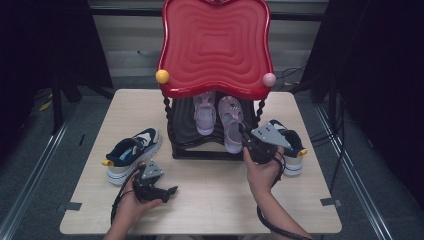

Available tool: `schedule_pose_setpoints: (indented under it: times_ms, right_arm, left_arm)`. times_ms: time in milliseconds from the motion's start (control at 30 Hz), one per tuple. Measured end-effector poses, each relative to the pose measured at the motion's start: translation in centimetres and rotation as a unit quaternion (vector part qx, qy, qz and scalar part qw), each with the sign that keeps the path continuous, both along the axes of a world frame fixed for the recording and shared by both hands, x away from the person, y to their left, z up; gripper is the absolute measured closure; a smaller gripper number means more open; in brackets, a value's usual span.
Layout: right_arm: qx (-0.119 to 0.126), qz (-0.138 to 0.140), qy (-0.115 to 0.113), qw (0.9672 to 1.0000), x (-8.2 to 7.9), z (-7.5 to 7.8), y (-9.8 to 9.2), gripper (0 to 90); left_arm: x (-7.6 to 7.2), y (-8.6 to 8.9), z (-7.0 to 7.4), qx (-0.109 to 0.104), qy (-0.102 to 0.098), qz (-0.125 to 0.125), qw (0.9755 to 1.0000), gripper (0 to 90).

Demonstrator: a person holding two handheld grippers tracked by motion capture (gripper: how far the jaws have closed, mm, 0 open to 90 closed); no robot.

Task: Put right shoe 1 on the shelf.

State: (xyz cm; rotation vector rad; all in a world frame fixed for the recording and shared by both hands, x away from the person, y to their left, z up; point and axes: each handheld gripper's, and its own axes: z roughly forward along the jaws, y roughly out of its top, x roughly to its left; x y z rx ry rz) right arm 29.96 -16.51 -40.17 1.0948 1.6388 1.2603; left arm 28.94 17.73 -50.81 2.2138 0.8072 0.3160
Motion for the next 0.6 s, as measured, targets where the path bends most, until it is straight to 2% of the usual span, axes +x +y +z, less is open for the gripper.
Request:
schedule_pose_setpoints:
  times_ms: [600]
  right_arm:
    - [0.006, -0.021, -0.011, 0.9997, 2.1, 0.3, 0.4, 83.0]
  left_arm:
    - [0.0, 0.0, 0.0, 0.001, -0.001, 0.0, 1.0, 14.5]
